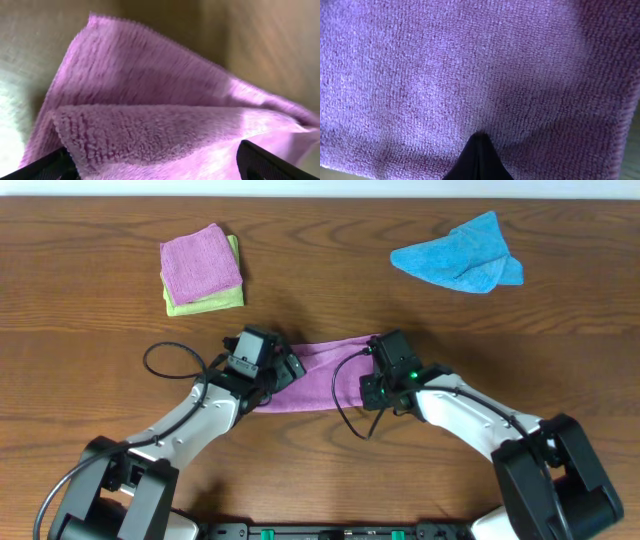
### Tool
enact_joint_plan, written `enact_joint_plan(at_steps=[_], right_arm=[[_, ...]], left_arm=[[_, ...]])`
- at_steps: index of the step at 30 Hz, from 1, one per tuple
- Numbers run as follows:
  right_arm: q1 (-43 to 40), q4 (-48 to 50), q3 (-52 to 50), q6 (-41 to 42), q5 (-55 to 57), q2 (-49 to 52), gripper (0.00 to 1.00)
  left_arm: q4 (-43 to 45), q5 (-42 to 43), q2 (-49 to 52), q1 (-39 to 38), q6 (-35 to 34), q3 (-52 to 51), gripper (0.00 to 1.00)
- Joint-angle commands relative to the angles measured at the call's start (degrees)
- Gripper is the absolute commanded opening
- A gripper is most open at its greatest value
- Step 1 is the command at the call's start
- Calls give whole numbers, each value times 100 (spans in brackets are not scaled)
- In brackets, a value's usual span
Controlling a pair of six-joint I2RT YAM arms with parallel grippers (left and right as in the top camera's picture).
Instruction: Fold the cloth
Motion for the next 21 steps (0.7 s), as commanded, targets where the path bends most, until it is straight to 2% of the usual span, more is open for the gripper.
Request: enact_joint_plan(at_steps=[1,4,9,12,16,18,21], right_arm=[[90,-227,-476,-57,57,225,2],[90,-236,-566,-57,33,225,2],[90,-221,-667,-57,-162,225,2],[90,-219,-671,-57,-160,225,2],[87,-116,-667,-59,-160,225,2],[87,-24,-660,-59,-162,225,2],[83,-35,-542,-63,-245,223,2]], left_arm=[[260,-186,70,24,-341,66,95],[444,-332,72,26,-566,66,95],[531,-831,72,28,-673,66,95],[809,-844,70,35,-640,66,95],[977,-212,-22,175,-481,225,95],[787,240,-109,251,-323,420,95],[319,483,-240,275,83,734,95]])
